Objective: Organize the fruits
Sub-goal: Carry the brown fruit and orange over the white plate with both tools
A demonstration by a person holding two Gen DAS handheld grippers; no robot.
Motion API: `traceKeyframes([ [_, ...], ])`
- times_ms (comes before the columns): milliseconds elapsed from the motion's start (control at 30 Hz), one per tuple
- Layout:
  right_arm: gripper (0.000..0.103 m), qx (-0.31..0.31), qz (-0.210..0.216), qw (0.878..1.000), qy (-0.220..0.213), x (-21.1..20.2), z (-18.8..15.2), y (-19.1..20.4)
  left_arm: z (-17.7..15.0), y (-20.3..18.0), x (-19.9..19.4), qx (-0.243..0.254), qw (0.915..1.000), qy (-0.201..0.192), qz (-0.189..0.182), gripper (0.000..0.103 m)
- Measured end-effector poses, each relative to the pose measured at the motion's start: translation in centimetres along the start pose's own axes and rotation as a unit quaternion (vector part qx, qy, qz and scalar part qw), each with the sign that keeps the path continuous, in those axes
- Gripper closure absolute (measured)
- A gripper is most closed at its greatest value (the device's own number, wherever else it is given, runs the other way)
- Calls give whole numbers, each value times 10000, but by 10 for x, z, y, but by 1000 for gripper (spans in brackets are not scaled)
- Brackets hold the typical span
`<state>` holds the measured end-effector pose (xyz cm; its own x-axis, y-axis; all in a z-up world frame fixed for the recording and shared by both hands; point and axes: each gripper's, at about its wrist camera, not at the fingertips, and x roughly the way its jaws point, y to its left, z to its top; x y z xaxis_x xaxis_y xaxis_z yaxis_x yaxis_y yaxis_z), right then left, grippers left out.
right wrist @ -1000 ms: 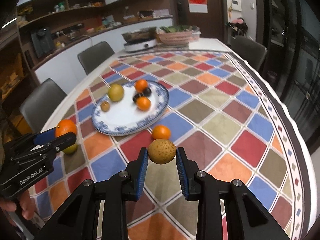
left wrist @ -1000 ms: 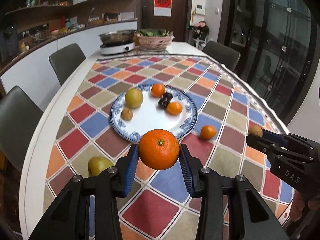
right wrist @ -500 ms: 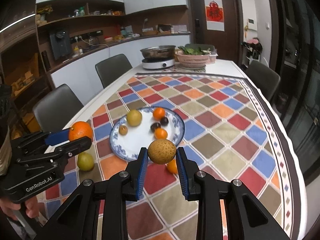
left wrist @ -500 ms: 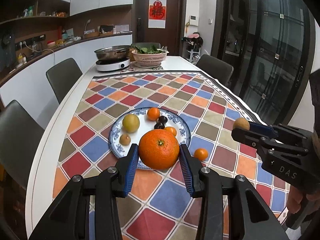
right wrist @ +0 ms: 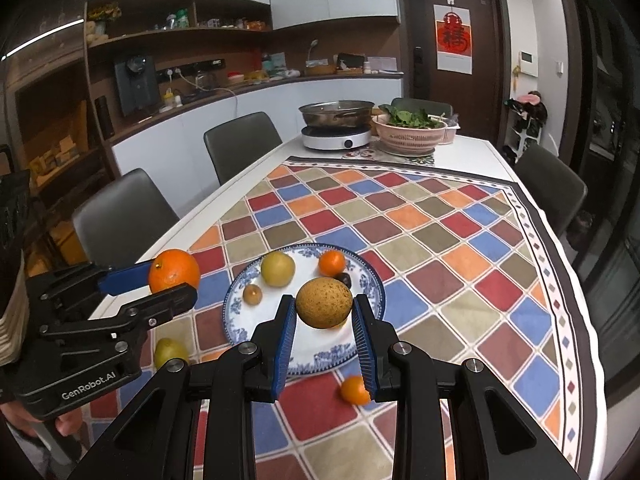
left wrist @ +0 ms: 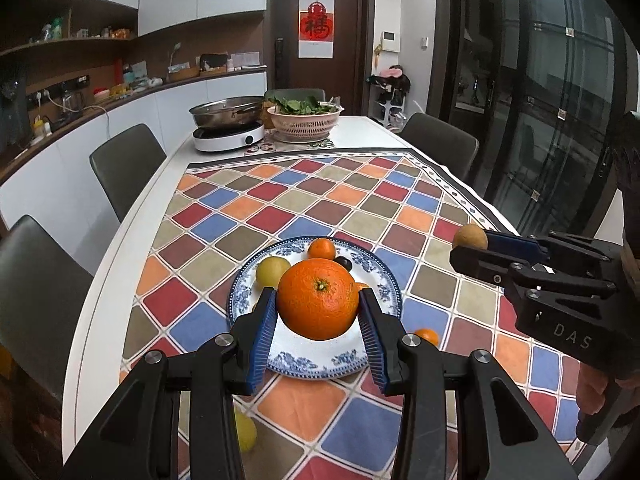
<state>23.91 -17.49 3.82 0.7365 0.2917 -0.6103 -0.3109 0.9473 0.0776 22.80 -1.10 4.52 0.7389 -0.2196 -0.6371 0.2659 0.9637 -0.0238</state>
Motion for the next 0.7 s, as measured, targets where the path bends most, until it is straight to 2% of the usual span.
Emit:
traceKeyframes([
  [233, 73, -49, 48, 9999, 147, 27, 12, -6, 9, 7, 26, -56, 9998, 164, -57, 63],
  [700, 73, -92, 192, 9959, 882, 109, 23, -22, 17, 26, 92, -416, 9962, 737, -191, 63],
])
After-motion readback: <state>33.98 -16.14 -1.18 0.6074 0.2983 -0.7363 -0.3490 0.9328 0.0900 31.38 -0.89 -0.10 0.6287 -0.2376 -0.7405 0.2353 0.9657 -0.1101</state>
